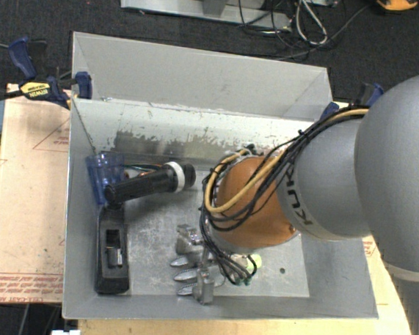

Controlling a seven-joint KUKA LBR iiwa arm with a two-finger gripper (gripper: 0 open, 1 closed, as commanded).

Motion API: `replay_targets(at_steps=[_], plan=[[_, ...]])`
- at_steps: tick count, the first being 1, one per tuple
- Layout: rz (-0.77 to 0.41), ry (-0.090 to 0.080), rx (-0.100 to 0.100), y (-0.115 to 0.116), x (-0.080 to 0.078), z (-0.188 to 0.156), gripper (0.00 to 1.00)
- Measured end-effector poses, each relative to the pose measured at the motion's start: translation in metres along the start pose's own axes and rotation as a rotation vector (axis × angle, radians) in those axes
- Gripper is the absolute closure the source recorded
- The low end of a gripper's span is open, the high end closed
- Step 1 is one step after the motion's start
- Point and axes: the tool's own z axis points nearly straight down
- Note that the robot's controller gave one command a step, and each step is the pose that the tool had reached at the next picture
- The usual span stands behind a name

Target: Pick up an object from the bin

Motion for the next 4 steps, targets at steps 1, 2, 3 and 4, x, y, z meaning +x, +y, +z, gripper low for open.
replay_targets(at_steps=[1, 2, 3, 4], plan=[[-0.003, -0.001, -0.002, -0.013, 0.007, -0.003, 1.00], [-0.003, -0.001, -0.002, -0.013, 0.007, -0.003, 1.00], [-0.002, 0.011, -0.003, -0.013, 0.010, -0.028, 1.00], [-0.002, 0.004, -0.003, -0.013, 0.007, -0.060, 1.00]])
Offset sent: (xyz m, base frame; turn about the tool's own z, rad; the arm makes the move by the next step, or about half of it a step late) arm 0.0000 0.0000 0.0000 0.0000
